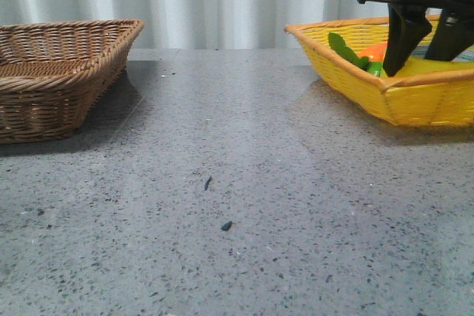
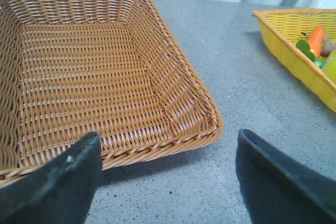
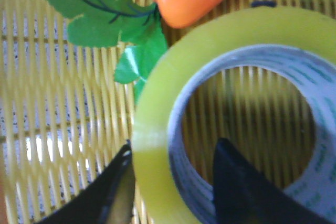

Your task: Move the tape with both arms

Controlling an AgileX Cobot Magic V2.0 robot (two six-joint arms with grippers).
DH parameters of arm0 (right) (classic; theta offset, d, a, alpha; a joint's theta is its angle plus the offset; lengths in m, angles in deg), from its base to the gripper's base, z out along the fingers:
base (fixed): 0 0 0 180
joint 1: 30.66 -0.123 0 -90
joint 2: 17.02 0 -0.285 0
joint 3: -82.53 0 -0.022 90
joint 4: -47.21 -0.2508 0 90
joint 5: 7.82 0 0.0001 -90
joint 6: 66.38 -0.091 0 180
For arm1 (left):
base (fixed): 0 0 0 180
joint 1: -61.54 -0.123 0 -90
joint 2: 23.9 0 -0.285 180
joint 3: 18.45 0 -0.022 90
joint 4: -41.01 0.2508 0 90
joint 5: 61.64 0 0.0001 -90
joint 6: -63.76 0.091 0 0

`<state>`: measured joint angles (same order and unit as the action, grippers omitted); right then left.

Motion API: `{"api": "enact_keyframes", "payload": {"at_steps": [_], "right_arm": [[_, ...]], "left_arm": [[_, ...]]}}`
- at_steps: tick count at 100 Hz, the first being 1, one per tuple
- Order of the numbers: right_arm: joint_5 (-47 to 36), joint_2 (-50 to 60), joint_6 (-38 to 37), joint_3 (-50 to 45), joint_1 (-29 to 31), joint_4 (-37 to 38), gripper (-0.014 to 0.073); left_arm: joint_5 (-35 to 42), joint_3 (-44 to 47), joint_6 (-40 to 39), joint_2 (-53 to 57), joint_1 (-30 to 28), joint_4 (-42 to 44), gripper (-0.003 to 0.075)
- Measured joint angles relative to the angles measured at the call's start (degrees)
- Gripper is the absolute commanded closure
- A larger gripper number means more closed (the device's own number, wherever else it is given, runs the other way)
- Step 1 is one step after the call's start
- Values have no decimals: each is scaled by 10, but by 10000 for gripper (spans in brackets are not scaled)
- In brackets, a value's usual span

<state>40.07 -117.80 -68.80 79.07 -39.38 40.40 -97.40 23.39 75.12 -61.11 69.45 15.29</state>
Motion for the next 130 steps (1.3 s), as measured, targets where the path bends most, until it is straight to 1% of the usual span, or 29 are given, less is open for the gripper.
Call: {"api": "enact_keyframes", "payload": {"at_steps": [1, 3, 7, 18, 32, 46, 59, 70, 77, 88, 97, 102, 107, 111, 114, 119, 124, 127, 130], "right_arm": [[-1, 0, 1, 0, 0, 0, 613], [-3, 0, 2, 1, 0, 0, 666], [-4, 0, 2, 3, -1, 0, 652], [5, 9, 2, 16, -2, 1, 652], [3, 52, 2, 72, -23, 2, 652], [-17, 90, 2, 162, -87, 0, 652], [-44, 90, 2, 217, -171, -17, 652], [-59, 57, 2, 226, -234, -26, 652], [-58, 20, 2, 227, -257, -27, 652], [-42, -51, 2, 227, -266, -26, 652], [-24, -108, 2, 227, -266, -11, 648], [-14, -130, 2, 226, -266, -5, 616], [-6, -146, 2, 226, -266, 0, 554], [-1, -150, 2, 226, -266, 0, 468], [1, -151, 2, 225, -266, 1, 426], [3, -147, 2, 225, -266, 2, 306], [1, -136, 2, 225, -266, 3, 221], [1, -127, 2, 225, -266, 3, 200], [1, -116, 2, 225, -266, 3, 211]], "left_arm": [[0, 0, 0, 0, 0, -1, 231], [0, 0, 0, 0, 0, -2, 231], [0, 0, 0, 0, 0, -5, 231], [-2, 0, 0, 0, 0, -12, 231], [-10, 0, 0, 0, 0, -16, 231], [-11, 0, 0, 0, 0, -19, 231], [-11, 0, 0, 0, 0, -22, 231], [-11, 0, 0, 0, 9, -22, 231], [-11, 0, 0, 0, 14, -24, 231], [-11, 0, 0, 0, 18, -33, 231], [-11, 0, 0, 0, 18, -45, 231], [-11, 0, 0, 0, 18, -51, 231], [-14, 0, 0, 0, 18, -58, 231], [-19, 0, 0, 0, 18, -64, 231], [-23, 0, 1, 0, 18, -69, 231], [-29, 0, 8, 0, 18, -79, 231], [-30, 0, 25, 0, 18, -92, 231], [-30, 0, 38, 0, 18, -103, 238], [-30, 0, 54, 0, 18, -112, 248]]}}
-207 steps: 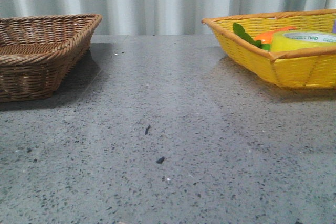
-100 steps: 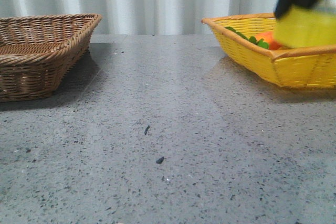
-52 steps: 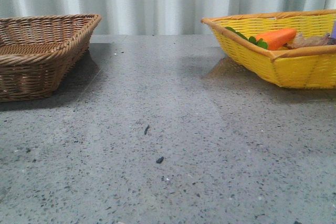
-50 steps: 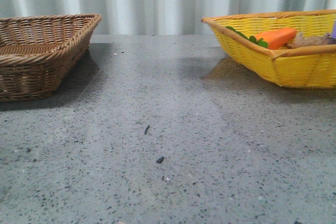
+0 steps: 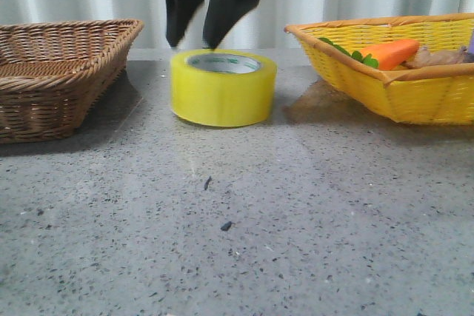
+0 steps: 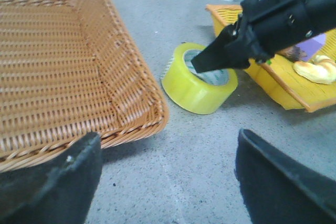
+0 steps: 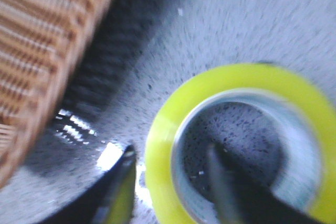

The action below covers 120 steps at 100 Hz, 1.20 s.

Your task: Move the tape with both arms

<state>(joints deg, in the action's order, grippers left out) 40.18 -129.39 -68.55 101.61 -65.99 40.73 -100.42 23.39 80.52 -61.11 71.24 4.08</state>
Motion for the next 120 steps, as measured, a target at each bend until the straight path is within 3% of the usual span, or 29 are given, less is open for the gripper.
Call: {"api": "enact_keyframes", "payload": {"at_steps": [7, 20, 35, 54, 70, 84, 100, 120], "right_arm": [[8, 35, 0, 0, 0, 1, 323], [25, 130, 0, -3, 0, 1, 660], [25, 271, 0, -53, 0, 5, 641], [19, 483, 0, -209, 0, 24, 641], [-34, 655, -1, -344, 0, 39, 641], [-73, 779, -30, -423, 0, 57, 641], [-24, 858, -94, -451, 0, 119, 641], [49, 879, -128, -452, 0, 159, 641]], "left_arm": [[-2, -6, 25, -2, 0, -16, 280], [-16, -49, 54, -33, 2, -25, 307], [-41, -133, 101, -110, 26, -27, 307], [-82, -257, 129, -268, 94, -22, 296], [-107, -366, 119, -416, 155, 21, 193], [-151, -472, 73, -543, 184, 77, 188], [-190, -575, 3, -664, 190, 136, 188], [-253, -641, -19, -765, 190, 162, 188]]}}
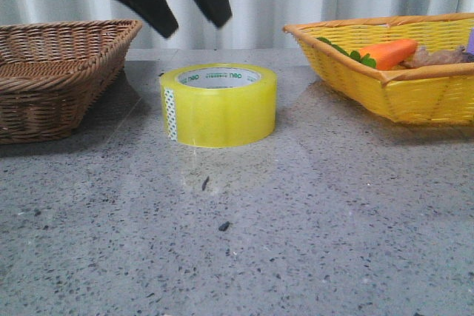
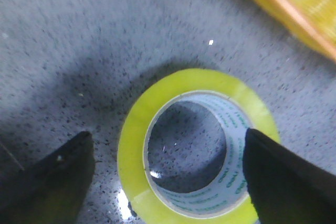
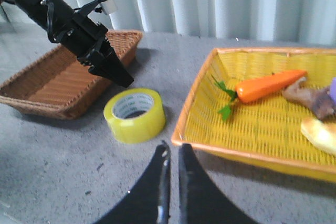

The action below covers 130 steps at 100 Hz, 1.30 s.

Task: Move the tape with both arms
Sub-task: 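Lower the left gripper into the tape roll's hole and grasp its rim, then lift the tape roll with the left gripper and drop it into the wicker basket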

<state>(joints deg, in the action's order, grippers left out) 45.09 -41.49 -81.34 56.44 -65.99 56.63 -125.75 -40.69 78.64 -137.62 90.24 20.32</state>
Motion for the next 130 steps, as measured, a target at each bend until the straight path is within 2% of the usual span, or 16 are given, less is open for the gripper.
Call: {"api": "enact_keyframes", "payload": {"at_steps": [28, 49, 54, 61, 74, 94, 116, 130], "right_arm": [[6, 1, -3, 0, 0, 2, 641], [-2, 1, -3, 0, 0, 6, 641], [-6, 1, -3, 0, 0, 6, 641], [-8, 1, -3, 0, 0, 7, 641], [-11, 1, -3, 0, 0, 7, 641], [-11, 1, -3, -1, 0, 8, 641], [-26, 1, -3, -2, 0, 10, 641], [-47, 1, -3, -2, 0, 11, 641]], "left_arm": [[-30, -7, 6, -28, 0, 39, 197], [-27, -7, 9, -58, 0, 40, 299], [-23, -7, 9, -64, 0, 38, 342], [-16, -7, 9, -70, 0, 37, 447], [-6, -9, 9, -72, 0, 33, 745], [-7, -52, 12, -72, 0, 41, 741], [-34, -188, 13, -33, -5, 44, 741], [-64, -254, 11, 7, -37, 74, 741]]}}
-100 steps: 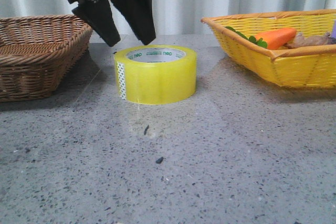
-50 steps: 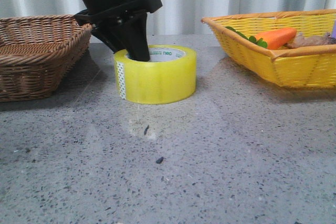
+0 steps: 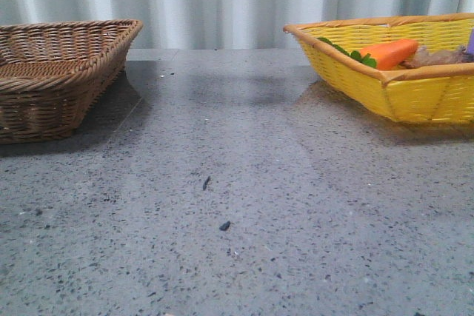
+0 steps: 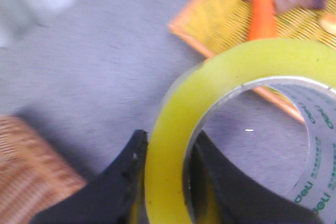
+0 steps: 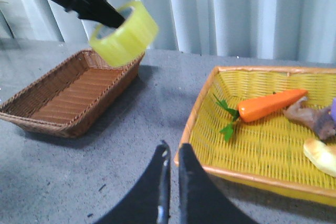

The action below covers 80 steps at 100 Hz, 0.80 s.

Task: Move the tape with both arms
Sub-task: 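Lift the tape roll with the left gripper and drop it into the wicker basket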

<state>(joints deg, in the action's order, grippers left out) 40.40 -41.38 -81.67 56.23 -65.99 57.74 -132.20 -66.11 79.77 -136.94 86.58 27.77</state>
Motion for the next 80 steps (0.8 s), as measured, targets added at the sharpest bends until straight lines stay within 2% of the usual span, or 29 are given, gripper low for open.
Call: {"api": "enact_keyframes", "payload": {"at_steps": [15, 41, 61, 80], "right_arm": [[-12, 0, -1, 0, 0, 0, 641], [-19, 0, -1, 0, 0, 1, 641], [-20, 0, -1, 0, 0, 4, 641], [-22, 0, -1, 0, 0, 5, 641]], "left_arm": [[-25, -10, -17, 24, -62, 37, 741], [-33, 18, -29, 52, -159, 48, 741], [-33, 102, -34, 63, -211, 48, 741], [-25, 216, -36, 59, -223, 52, 741]]}}
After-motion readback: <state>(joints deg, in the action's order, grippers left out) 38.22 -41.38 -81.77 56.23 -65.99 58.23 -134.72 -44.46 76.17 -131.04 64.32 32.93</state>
